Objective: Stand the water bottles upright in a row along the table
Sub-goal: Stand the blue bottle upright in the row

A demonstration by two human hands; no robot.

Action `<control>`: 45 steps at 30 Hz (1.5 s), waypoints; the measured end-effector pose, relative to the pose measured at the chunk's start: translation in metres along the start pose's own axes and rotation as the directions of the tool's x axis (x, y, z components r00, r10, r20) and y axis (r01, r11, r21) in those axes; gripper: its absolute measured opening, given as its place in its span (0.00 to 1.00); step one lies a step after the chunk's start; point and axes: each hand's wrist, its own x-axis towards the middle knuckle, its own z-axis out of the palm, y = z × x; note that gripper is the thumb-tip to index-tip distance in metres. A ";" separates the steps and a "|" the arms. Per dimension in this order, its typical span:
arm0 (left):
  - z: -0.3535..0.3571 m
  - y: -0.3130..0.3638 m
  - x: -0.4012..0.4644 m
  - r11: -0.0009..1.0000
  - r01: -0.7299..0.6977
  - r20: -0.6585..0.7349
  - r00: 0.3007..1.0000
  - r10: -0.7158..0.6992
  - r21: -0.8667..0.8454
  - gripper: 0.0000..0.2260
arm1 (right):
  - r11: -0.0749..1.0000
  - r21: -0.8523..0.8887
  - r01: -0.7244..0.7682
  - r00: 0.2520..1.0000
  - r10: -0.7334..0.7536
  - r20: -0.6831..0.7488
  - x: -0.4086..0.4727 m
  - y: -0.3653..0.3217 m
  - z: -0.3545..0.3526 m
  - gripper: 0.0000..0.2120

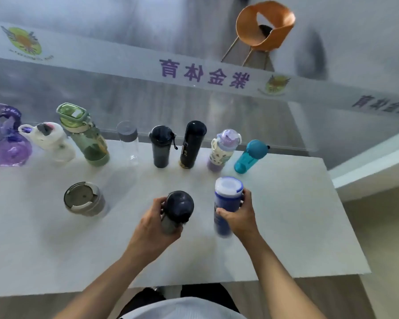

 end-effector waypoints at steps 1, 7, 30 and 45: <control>0.003 0.007 0.001 1.000 -0.018 0.012 1.000 0.018 -0.004 0.36 | 1.000 0.022 0.003 1.000 -0.003 -0.016 -0.001 0.007 -0.009 0.42; 0.027 0.038 0.014 0.999 -0.047 0.108 0.993 0.044 0.026 0.48 | 0.992 0.115 0.053 0.998 -0.055 0.008 0.011 0.037 -0.055 0.59; 0.242 0.156 0.057 0.977 -0.053 -0.049 0.997 0.064 0.207 0.37 | 0.973 -0.039 0.229 0.971 -0.225 0.086 0.193 0.077 -0.220 0.39; 0.267 0.162 0.078 0.973 -0.029 -0.063 0.997 0.044 0.228 0.37 | 0.968 0.011 0.251 0.950 -0.248 0.191 0.261 0.051 -0.208 0.38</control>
